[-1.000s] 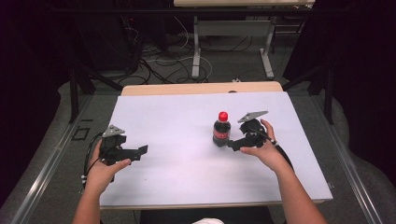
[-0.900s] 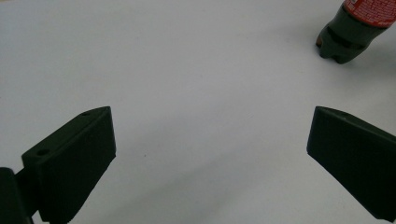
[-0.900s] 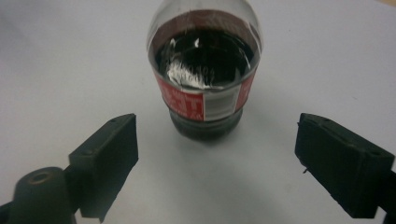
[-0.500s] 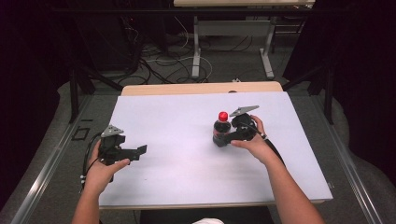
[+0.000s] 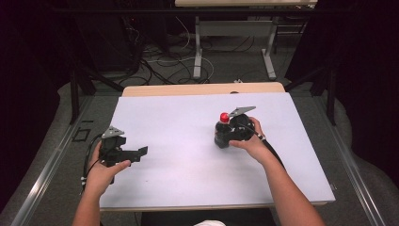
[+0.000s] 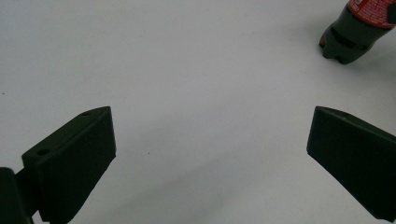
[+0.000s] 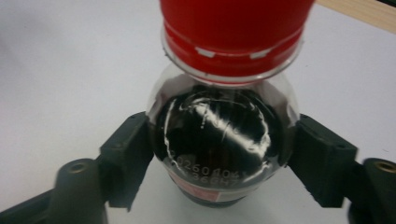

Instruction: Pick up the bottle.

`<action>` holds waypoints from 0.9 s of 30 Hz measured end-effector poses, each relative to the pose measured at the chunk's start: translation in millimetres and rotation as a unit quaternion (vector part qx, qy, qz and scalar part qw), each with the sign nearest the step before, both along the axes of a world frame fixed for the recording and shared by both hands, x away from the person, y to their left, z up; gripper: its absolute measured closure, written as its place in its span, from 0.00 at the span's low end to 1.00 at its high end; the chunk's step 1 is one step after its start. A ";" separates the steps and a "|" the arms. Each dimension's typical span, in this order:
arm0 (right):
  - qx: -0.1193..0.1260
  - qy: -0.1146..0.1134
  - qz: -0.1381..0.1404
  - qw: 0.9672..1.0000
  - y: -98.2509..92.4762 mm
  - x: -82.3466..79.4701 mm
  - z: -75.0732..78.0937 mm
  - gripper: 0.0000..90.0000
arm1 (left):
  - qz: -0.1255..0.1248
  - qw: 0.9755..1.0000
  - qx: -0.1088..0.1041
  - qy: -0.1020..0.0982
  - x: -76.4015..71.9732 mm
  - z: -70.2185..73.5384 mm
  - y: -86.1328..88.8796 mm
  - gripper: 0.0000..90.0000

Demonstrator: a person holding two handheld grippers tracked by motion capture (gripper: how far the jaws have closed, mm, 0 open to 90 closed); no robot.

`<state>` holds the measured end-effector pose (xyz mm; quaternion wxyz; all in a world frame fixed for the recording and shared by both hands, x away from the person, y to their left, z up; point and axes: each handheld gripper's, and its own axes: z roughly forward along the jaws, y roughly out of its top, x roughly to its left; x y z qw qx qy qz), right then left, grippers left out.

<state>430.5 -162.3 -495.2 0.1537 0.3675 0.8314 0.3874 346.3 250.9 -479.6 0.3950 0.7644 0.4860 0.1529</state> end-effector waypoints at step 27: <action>-0.007 -0.022 0.023 0.999 8.0 -27.9 17.8 0.33 | -0.001 1.000 -0.001 0.000 0.5 -1.8 -2.4 0.02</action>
